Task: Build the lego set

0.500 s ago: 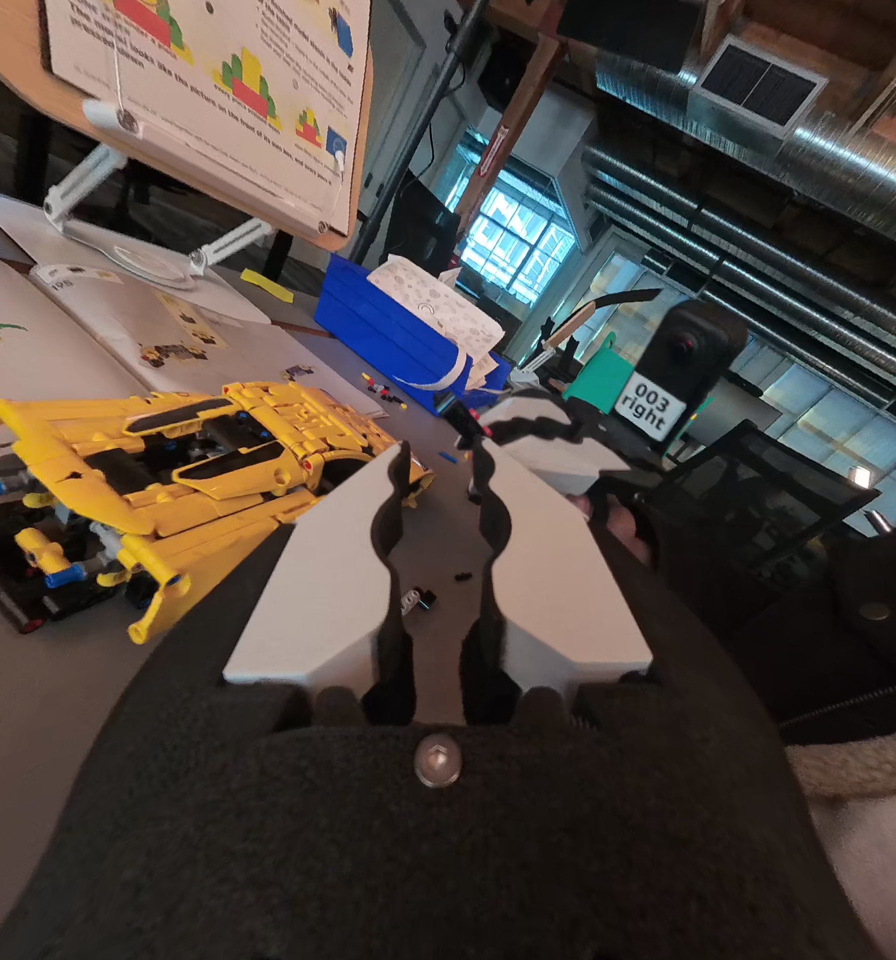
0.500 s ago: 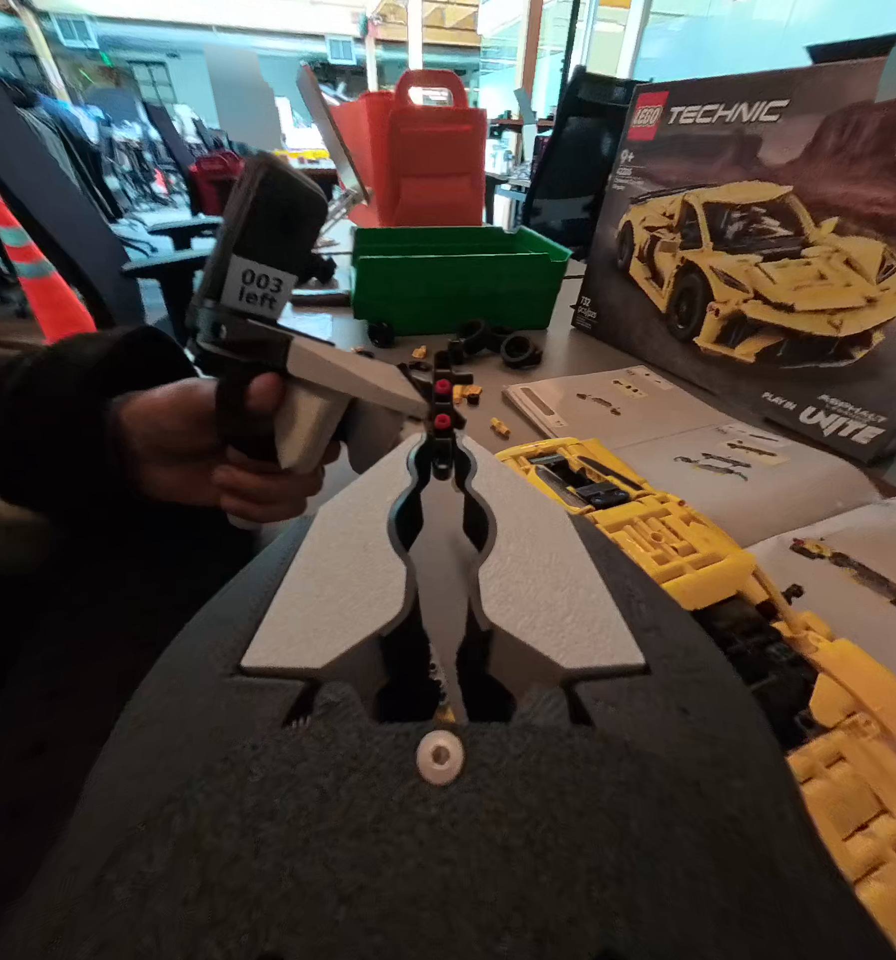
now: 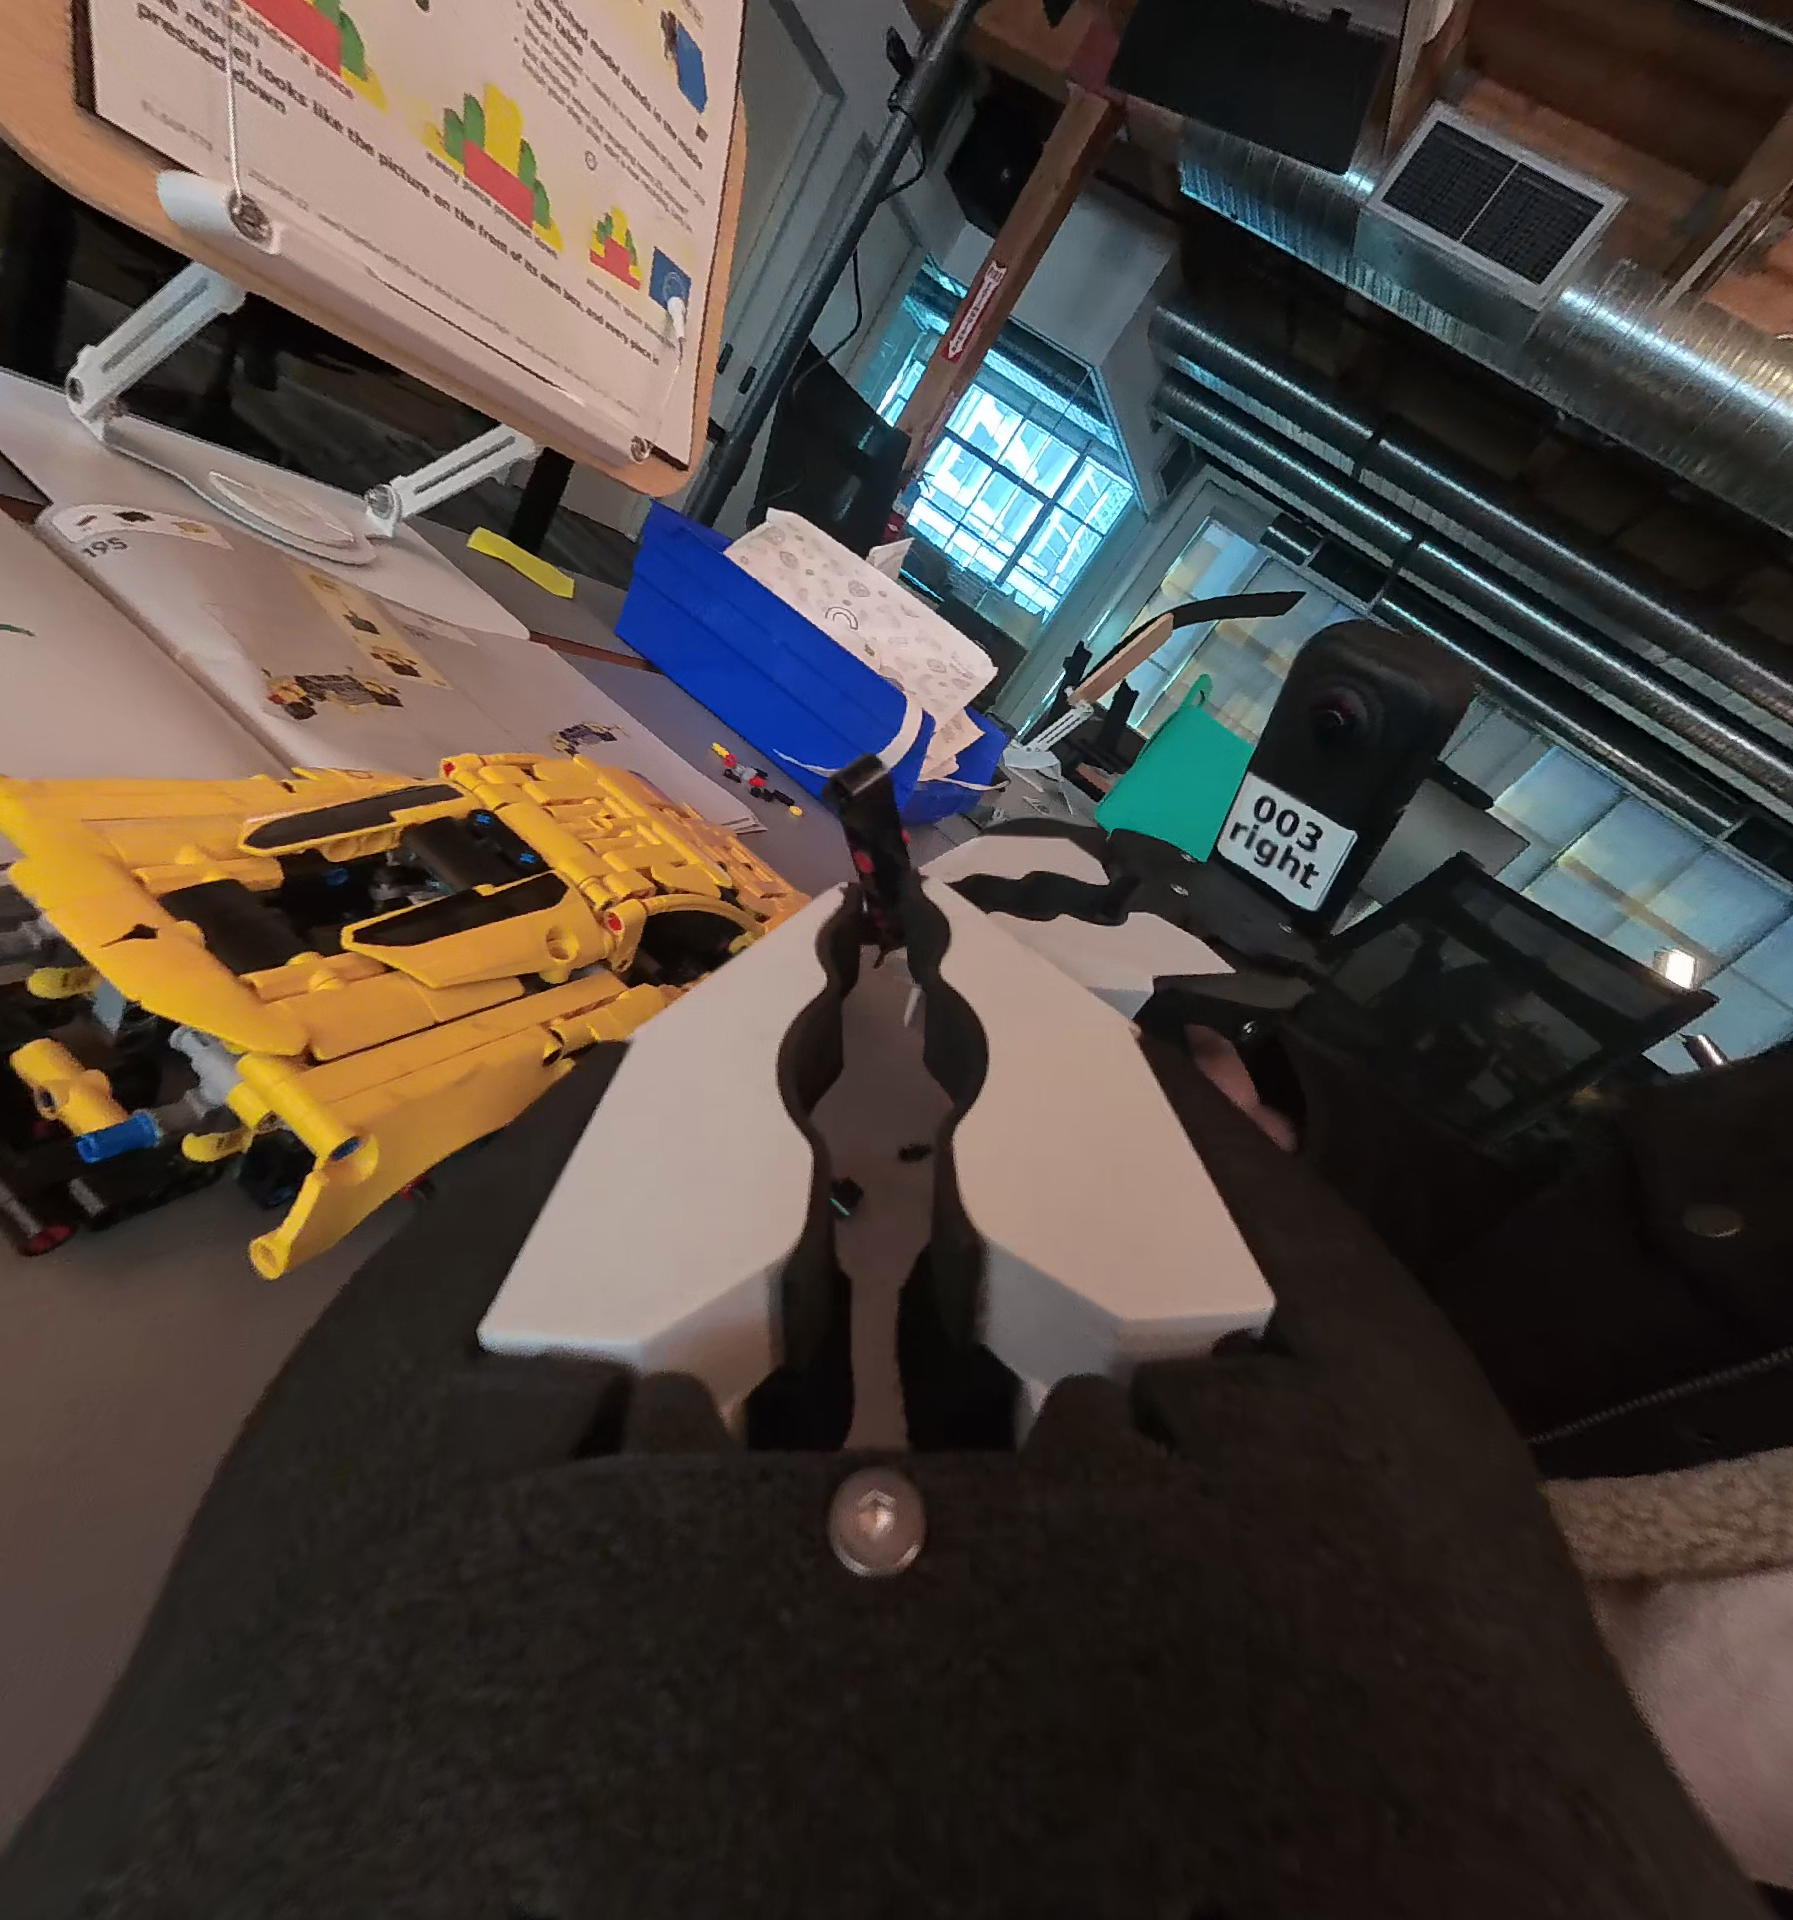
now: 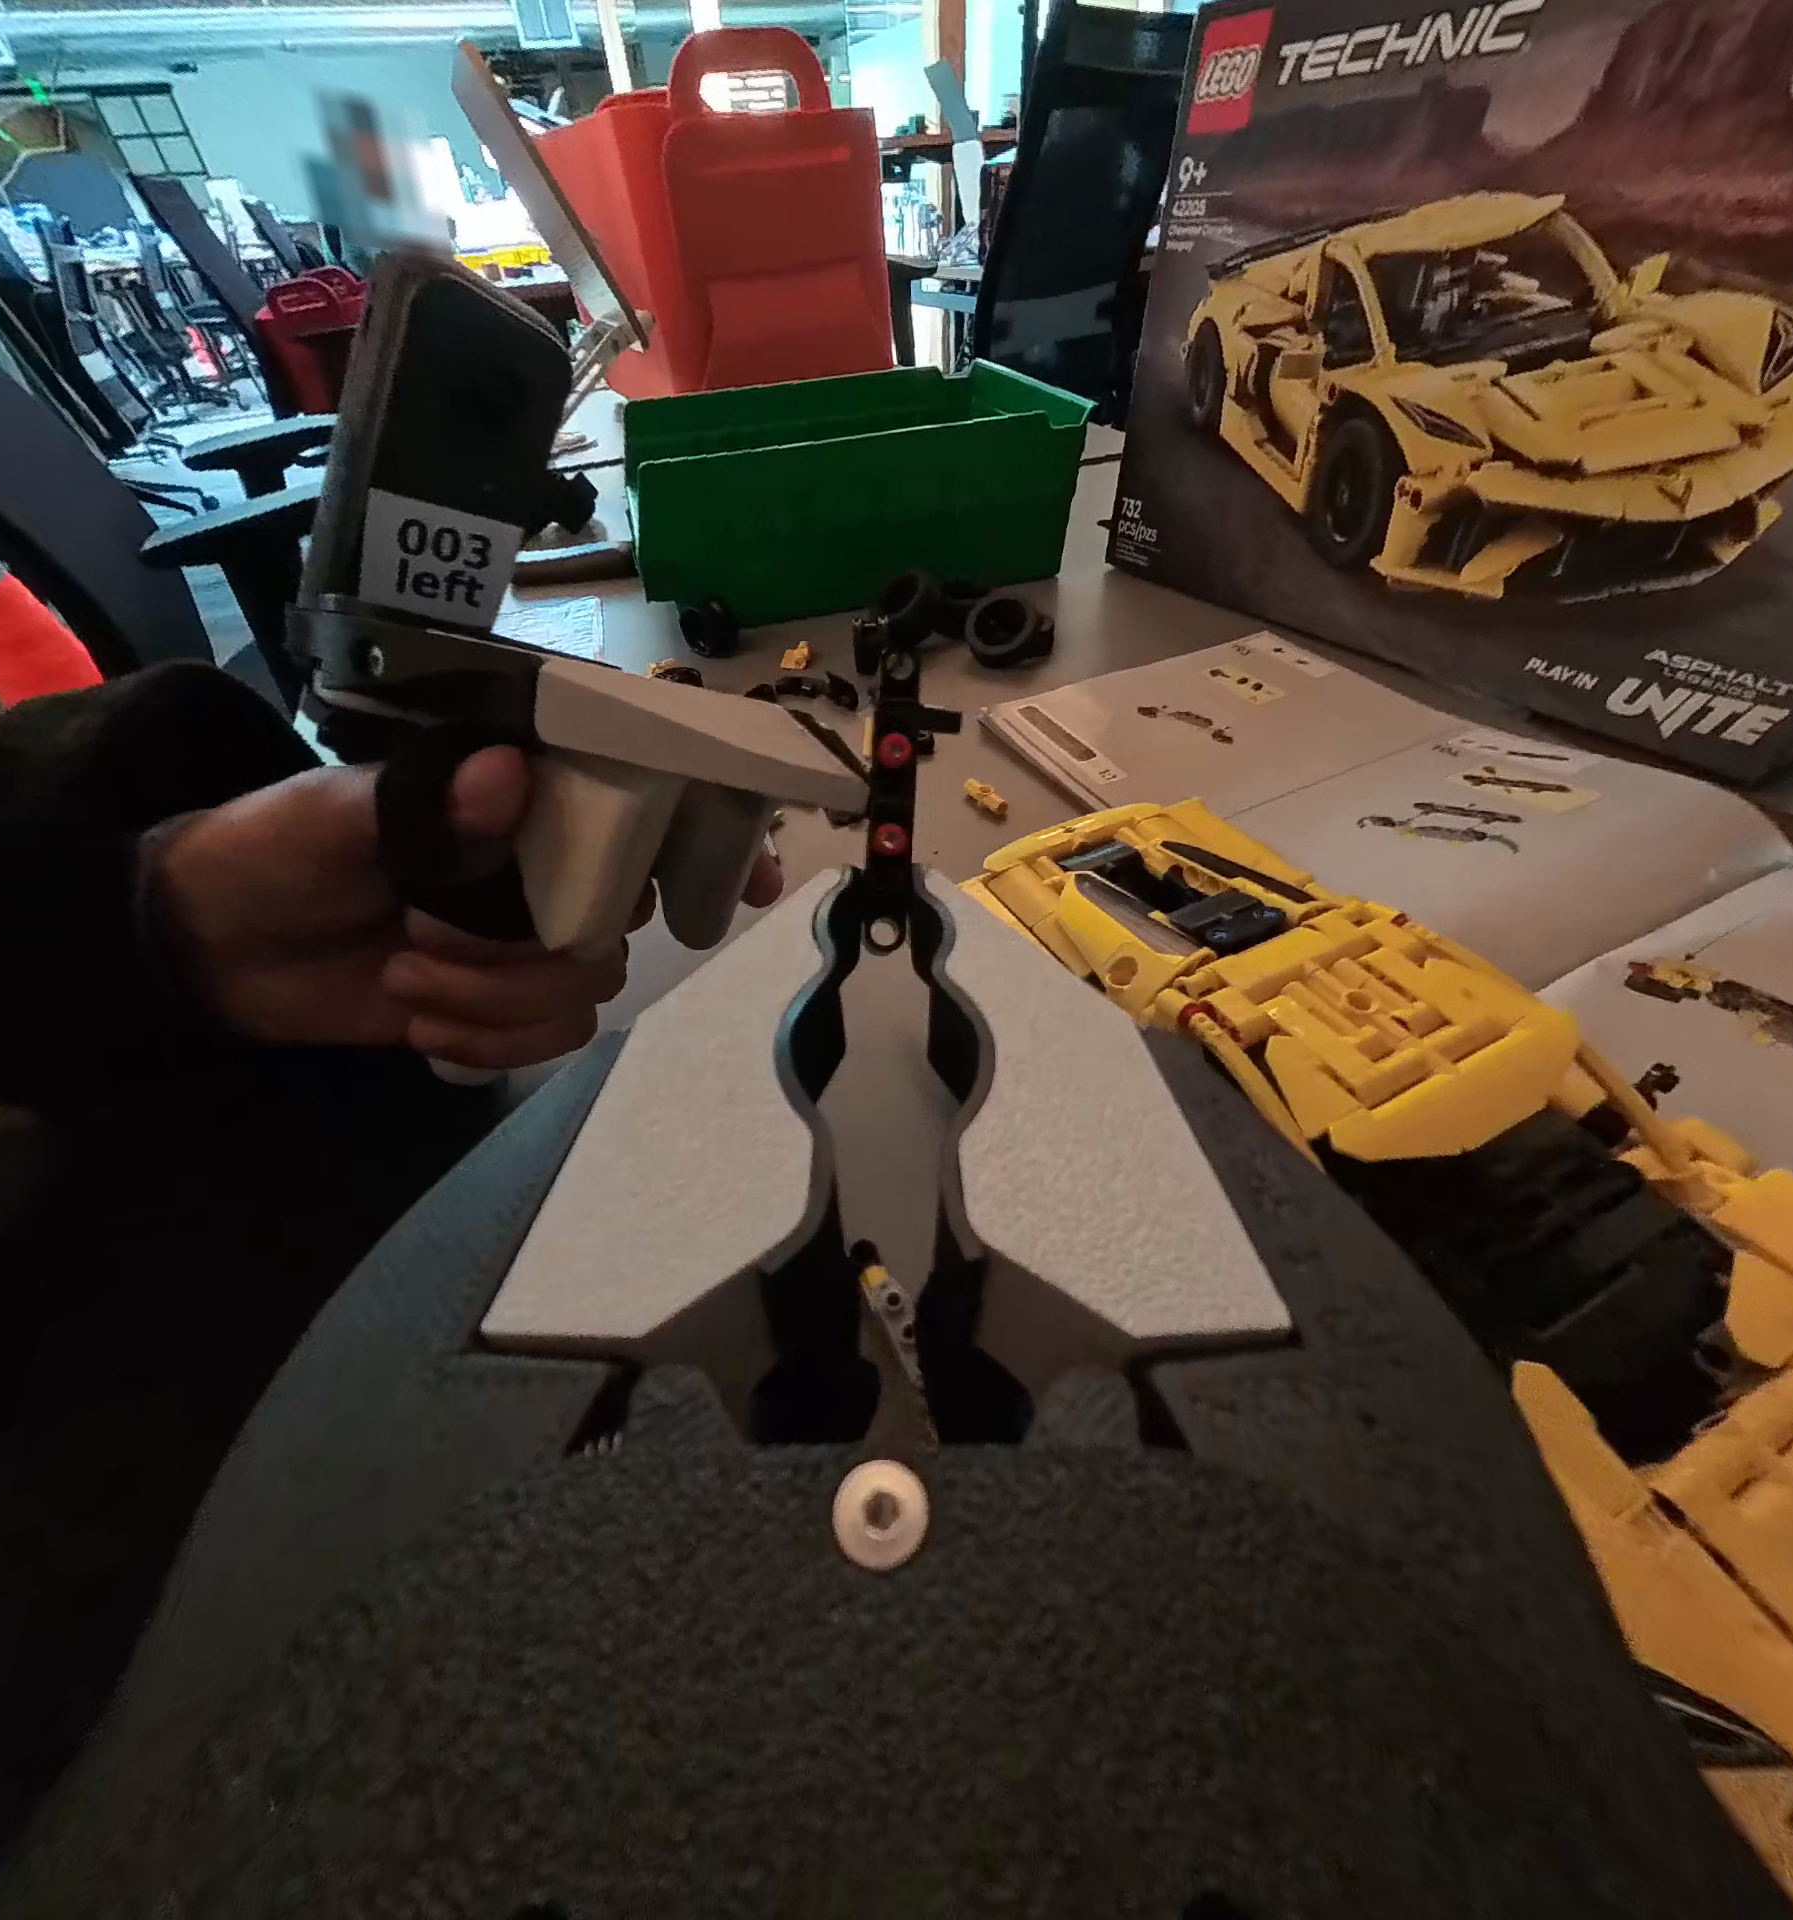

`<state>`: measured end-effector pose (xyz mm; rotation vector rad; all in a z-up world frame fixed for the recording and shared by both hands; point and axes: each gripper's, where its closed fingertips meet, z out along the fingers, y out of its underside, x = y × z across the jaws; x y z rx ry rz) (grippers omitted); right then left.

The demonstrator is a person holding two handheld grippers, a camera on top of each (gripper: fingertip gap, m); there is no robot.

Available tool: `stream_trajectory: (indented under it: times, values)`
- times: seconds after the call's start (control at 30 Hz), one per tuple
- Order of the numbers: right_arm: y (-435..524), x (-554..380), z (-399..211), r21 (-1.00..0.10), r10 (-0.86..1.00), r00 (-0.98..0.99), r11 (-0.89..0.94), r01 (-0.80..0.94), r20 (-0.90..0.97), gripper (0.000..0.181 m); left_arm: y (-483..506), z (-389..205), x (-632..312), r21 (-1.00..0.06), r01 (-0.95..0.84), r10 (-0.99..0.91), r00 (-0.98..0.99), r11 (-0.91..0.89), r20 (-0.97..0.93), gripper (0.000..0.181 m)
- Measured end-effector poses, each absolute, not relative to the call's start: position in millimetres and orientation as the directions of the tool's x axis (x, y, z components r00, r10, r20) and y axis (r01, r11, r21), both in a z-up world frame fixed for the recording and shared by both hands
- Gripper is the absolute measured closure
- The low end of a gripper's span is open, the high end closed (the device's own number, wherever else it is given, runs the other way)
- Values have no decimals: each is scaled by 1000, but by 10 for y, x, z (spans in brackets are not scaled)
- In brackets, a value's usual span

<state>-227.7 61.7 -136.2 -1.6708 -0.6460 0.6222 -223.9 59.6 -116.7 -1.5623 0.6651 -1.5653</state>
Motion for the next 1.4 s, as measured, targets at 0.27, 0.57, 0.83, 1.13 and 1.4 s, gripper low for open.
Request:
stream_trajectory:
  times: [0.27, 0.57, 0.83, 1.13, 1.4]
  values:
    - [661, -2219, -1393, -978, 678, 732, -190, 91, -64, 174, 579, -1194, -2213, -846, 153, -842, 111, -511, 528, 168]
    - [652, -2186, -1352, -982, 665, 747, -134, 136, 12, 175, 607, -1198, -2229, -817, 168, -817, 90, -552, 570, 165]
    - [710, -2038, -1251, -990, 624, 780, -134, 48, -46, 175, 614, -1212, -2237, -810, 167, -809, 88, -563, 581, 165]
    - [782, -1387, -823, -995, 382, 923, 55, -85, -58, 175, 618, -1234, -2237, -793, 163, -794, 76, -587, 604, 164]
    - [814, -1341, -868, -993, 377, 921, 20, -117, -101, 175, 600, -1252, -2222, -795, 149, -795, 75, -588, 602, 164]
